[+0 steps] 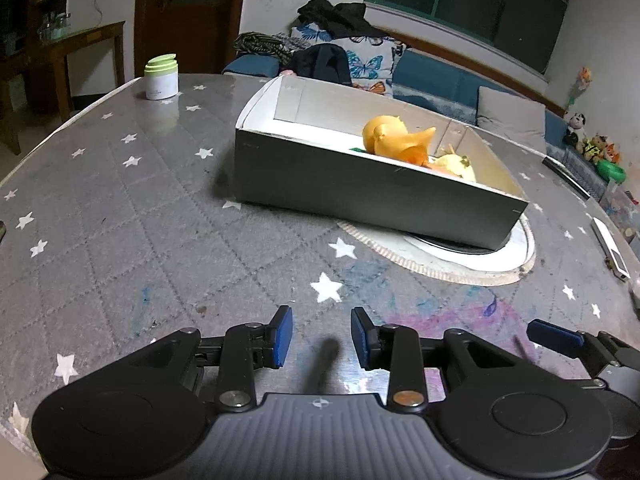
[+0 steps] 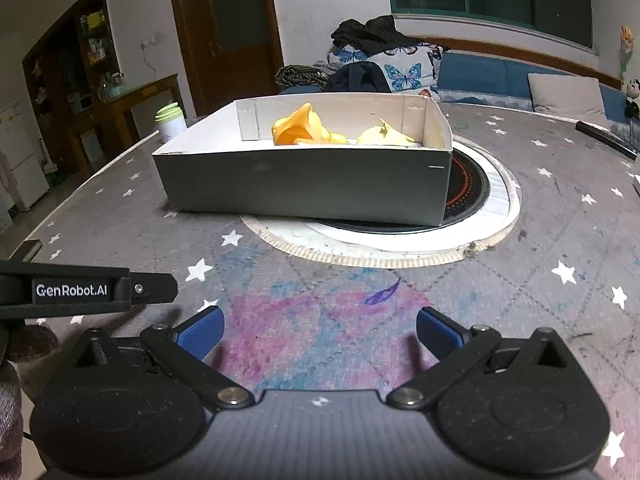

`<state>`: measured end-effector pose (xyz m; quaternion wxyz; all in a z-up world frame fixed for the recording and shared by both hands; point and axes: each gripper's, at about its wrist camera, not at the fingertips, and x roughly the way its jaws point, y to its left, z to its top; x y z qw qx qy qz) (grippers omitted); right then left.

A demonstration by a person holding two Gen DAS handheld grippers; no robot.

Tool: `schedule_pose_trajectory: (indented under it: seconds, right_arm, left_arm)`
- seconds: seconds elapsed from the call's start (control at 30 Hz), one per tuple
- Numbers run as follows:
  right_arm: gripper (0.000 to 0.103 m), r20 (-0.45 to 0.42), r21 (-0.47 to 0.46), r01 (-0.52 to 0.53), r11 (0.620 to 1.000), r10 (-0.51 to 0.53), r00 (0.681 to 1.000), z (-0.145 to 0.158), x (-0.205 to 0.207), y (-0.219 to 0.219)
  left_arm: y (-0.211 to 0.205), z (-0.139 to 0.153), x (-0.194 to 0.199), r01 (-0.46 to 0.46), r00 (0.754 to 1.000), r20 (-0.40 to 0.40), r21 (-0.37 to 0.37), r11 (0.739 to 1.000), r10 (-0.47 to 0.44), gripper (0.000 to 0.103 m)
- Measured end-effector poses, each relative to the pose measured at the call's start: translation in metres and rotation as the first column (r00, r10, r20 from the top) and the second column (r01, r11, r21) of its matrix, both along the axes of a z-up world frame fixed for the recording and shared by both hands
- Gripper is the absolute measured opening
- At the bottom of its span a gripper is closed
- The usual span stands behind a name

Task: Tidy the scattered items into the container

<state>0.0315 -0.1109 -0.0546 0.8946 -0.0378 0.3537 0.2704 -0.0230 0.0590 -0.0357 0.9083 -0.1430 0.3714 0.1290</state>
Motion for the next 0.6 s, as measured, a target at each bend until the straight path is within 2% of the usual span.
schedule_pose_trajectory:
  seconds: [0.37, 0.6]
  right_arm:
    - [0.103, -0.003, -0.011, 0.002, 1.0, -0.003, 1.0, 0.0, 0.011, 0.005]
    - [0.103, -0.004, -0.003, 0.005, 1.0, -0.005, 1.0, 0.003, 0.016, 0.007]
  left_arm:
    - [0.004, -0.001, 0.012, 0.003, 0.999, -0.034, -0.004, 1.0, -0.003, 0.035]
    - [0.004, 0.003, 0.019, 0.014, 0.999, -0.037, 0.031, 0.999, -0.013, 0.035]
